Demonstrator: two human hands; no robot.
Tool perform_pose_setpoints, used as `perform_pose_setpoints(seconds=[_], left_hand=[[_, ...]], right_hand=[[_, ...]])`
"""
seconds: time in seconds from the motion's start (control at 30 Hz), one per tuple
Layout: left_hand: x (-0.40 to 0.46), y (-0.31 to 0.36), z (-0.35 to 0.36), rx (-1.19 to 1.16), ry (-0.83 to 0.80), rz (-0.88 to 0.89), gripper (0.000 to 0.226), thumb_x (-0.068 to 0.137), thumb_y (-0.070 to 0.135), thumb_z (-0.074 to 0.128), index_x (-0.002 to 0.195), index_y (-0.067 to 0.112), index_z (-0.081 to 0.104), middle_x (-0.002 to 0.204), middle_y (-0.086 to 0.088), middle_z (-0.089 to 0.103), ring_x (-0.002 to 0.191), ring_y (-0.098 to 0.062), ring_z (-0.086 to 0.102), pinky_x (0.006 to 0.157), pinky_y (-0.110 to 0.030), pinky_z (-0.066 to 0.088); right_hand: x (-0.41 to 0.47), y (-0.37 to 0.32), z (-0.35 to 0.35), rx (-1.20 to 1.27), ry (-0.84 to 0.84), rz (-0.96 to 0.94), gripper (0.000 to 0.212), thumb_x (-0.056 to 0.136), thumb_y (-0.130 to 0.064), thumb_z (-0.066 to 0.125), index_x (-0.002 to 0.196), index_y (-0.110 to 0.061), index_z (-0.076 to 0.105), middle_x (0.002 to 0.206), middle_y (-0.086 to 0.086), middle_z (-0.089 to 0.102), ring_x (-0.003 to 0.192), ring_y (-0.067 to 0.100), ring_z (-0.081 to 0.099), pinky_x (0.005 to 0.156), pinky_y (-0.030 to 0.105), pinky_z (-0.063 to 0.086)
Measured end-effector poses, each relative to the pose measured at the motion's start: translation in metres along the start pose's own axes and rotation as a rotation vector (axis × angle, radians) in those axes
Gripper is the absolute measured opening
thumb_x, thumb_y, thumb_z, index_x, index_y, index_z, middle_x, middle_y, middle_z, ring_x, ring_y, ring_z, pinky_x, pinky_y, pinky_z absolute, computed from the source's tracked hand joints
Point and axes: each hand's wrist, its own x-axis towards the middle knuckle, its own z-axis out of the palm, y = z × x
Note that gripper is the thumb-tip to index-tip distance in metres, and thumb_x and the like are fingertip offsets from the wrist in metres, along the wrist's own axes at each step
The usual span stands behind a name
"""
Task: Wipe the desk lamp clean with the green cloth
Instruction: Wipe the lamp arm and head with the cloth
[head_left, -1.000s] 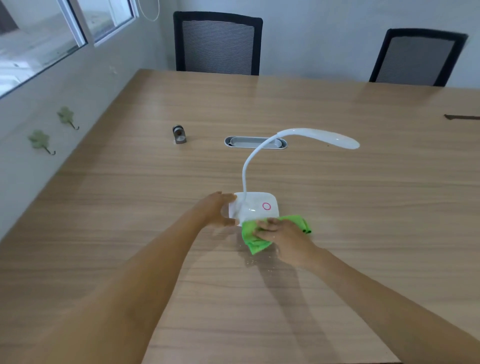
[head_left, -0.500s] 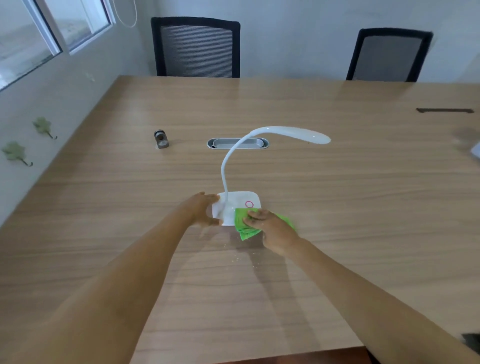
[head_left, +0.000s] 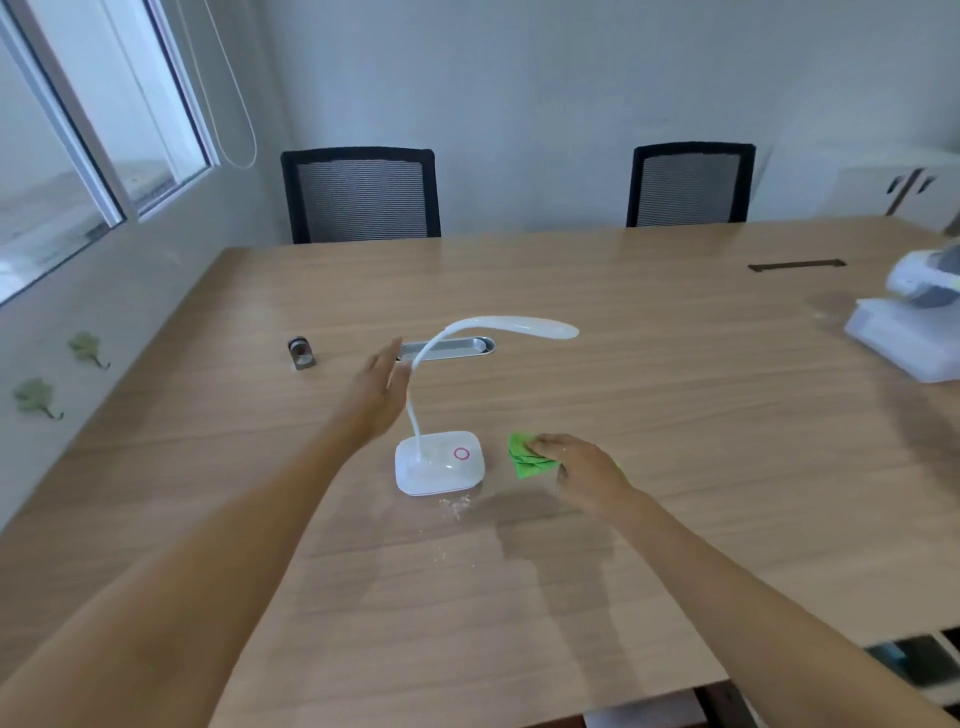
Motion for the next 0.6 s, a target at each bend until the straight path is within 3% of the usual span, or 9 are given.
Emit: perform_pose_setpoints(seconds=[0.2,0.4,0.6], left_hand=[[-0.009,0.066,0.0,0.006,0.112,0.248,0.053,0.099,0.042,0.025,0.149,0.026,0.02,0.157,0.0,0.026,0.144,-0.019,0.026,0.116,-0.038,0.024],[-0.013,0.083,0.018,0.122,0.044,0.19,0.057,0.1,0.042,0.025,0.152,0.021,0.013,0.161,-0.003,0.015,0.148,-0.021,0.012,0.121,-0.037,0.012],[-0.016,0.079,0.021,0.178,0.057,0.246,0.058,0.1,0.039,0.026,0.152,0.019,0.01,0.161,-0.004,0.01,0.149,-0.023,0.007,0.122,-0.039,0.01]], right_hand=[[-0.004,0.0,-0.033,0.008,0.111,-0.008,0.06,0.081,0.009,0.039,0.132,-0.02,0.054,0.148,0.002,0.043,0.135,0.016,0.042,0.111,0.022,0.032],[-0.001,-0.001,-0.066,0.039,0.252,-0.001,0.062,0.078,0.012,0.04,0.132,-0.015,0.053,0.146,0.008,0.045,0.134,0.022,0.044,0.111,0.026,0.035],[0.005,-0.02,-0.112,0.196,0.621,0.071,0.061,0.076,0.013,0.039,0.129,-0.012,0.057,0.137,0.011,0.055,0.125,0.028,0.05,0.101,0.026,0.037]])
